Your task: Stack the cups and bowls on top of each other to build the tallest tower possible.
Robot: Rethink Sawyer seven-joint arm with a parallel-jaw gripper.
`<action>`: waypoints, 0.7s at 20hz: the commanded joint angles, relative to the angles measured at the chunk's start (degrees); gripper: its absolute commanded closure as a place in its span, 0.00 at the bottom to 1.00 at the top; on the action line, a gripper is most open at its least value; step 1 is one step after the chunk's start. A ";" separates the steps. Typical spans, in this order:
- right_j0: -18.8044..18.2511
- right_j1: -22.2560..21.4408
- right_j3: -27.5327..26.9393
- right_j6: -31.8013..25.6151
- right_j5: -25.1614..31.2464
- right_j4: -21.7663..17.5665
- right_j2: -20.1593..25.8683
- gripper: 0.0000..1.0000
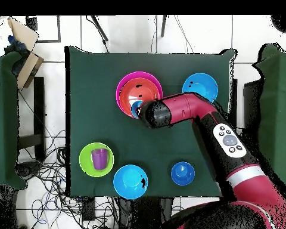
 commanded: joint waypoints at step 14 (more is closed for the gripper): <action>3.12 5.55 -4.09 -9.56 1.82 -5.99 -2.55 0.00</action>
